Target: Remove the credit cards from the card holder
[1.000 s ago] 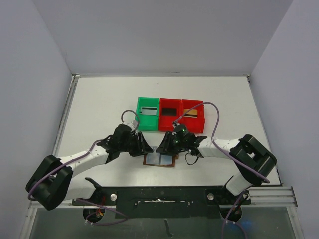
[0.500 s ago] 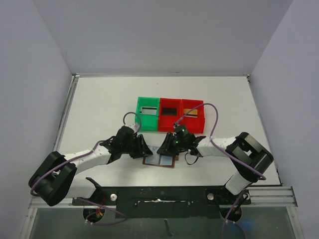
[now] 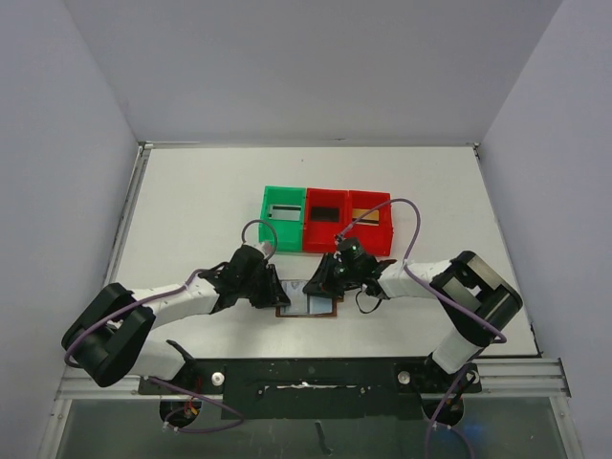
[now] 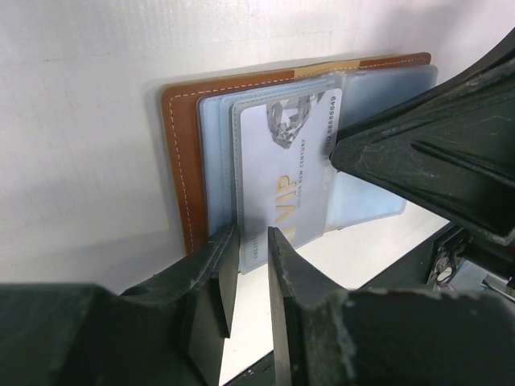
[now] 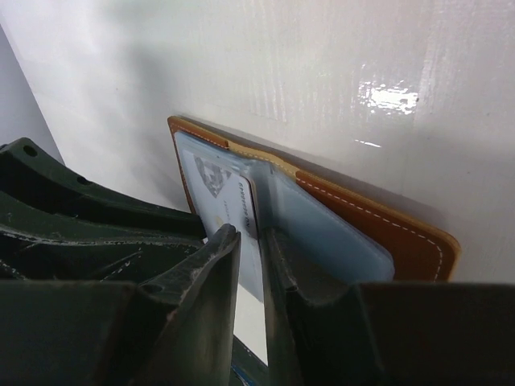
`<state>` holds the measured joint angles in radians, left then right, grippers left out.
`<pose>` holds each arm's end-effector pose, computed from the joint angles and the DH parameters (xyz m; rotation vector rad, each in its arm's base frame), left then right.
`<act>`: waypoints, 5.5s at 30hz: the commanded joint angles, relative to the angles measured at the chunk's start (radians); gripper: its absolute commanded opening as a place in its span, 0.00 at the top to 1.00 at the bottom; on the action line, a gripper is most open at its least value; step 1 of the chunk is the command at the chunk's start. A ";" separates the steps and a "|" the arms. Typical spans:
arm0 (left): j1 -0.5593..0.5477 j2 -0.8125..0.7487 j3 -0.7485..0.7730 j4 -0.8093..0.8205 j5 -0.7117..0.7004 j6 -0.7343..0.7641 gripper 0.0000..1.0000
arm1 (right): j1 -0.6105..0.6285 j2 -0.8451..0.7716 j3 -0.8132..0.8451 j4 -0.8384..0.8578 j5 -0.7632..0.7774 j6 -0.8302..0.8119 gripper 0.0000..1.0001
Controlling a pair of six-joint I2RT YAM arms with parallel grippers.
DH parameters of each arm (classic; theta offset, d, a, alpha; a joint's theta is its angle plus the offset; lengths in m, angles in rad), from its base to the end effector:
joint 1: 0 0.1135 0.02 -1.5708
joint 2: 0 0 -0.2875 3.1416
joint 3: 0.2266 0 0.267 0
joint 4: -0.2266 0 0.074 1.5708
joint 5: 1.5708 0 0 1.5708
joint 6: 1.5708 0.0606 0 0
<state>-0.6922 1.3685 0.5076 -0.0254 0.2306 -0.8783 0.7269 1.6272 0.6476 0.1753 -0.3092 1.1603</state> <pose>0.1924 -0.1775 0.1339 -0.1386 2.6734 -0.8928 0.2286 0.2280 0.1231 0.4159 2.6803 1.1313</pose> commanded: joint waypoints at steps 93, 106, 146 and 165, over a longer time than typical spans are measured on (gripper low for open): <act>-0.006 0.051 0.046 -0.037 -0.116 0.053 0.89 | -0.041 -0.027 -0.020 0.034 -0.052 -0.071 0.92; -0.007 0.031 0.043 -0.023 -0.098 0.053 0.90 | -0.061 -0.094 -0.065 -0.007 -0.015 -0.072 0.84; -0.038 0.060 0.099 -0.017 -0.085 0.002 0.86 | -0.067 -0.071 -0.097 0.099 -0.056 -0.040 0.82; -0.038 0.075 0.049 0.025 -0.066 -0.012 0.89 | -0.005 -0.008 -0.094 0.238 -0.030 -0.004 0.61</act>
<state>-0.7277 1.4384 0.5777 -0.0044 0.1833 -0.8902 0.7071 1.5970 0.5419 0.3435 -0.3592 1.1419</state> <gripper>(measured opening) 0.116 0.406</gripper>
